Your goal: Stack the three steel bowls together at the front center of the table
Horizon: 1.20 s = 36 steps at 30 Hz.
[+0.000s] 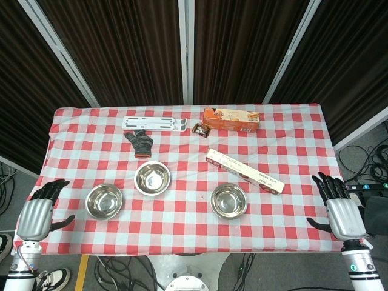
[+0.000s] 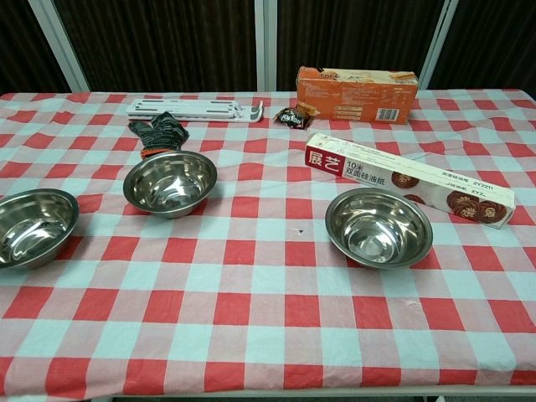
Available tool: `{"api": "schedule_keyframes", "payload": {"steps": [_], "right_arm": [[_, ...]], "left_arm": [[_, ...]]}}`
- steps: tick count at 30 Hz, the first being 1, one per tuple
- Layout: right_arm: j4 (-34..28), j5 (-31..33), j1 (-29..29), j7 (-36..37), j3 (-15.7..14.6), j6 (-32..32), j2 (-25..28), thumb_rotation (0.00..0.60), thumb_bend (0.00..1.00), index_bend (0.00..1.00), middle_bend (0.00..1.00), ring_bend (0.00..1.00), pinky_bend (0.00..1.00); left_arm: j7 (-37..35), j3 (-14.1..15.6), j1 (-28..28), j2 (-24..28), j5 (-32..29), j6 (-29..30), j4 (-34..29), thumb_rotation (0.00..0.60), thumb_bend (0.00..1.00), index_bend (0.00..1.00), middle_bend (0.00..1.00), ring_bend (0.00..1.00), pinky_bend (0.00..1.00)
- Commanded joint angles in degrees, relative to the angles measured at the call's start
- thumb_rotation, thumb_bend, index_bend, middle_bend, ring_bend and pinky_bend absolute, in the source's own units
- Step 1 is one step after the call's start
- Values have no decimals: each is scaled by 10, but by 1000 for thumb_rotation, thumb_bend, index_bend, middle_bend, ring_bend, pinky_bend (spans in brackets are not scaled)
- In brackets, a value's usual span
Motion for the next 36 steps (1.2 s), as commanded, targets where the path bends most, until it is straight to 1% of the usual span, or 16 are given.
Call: {"api": "schedule_keyframes", "payload": {"steps": [1,7,12,19,22,25,29,32,36], "right_arm": [[0,-1,0,0,-1,0,0,600,42,0,0,0,0],[-3,1,2,-4,-2,-6,1,600,42,0,0,0,0],[-12,4,4,-3,5,-3,3,600,42,0,0,0,0],[-28,9,9,-4,13,-5,12,600,42,0,0,0,0],[-30,14,14,1,19,-8,15,600,42,0,0,0,0],[-33,25,18,5,26,-13,18,600,42,0,0,0,0],[-31,36,21,10,31,-18,20,600,42,0,0,0,0],[-31,44,24,11,34,-22,25,600,42,0,0,0,0],[-34,50,29,10,40,-26,29,600,42,0,0,0,0]], "left_arm": [[-2,0,0,0,0,0,2,600,122,241,288,201,283],[-2,1,-1,-2,2,-1,3,600,122,241,288,201,283],[6,-1,-9,0,7,-6,-2,600,122,240,288,201,283],[27,10,-15,-10,22,-15,-4,600,122,240,288,203,304],[42,13,-21,-17,25,-24,-11,600,123,241,291,221,313],[68,17,-32,-21,34,-41,-40,600,122,242,294,224,319],[148,20,-51,-29,39,-70,-94,600,123,242,300,224,327],[197,17,-63,-43,23,-92,-130,600,123,242,300,235,343],[261,8,-81,-70,-8,-119,-154,600,122,242,302,253,362]]}}
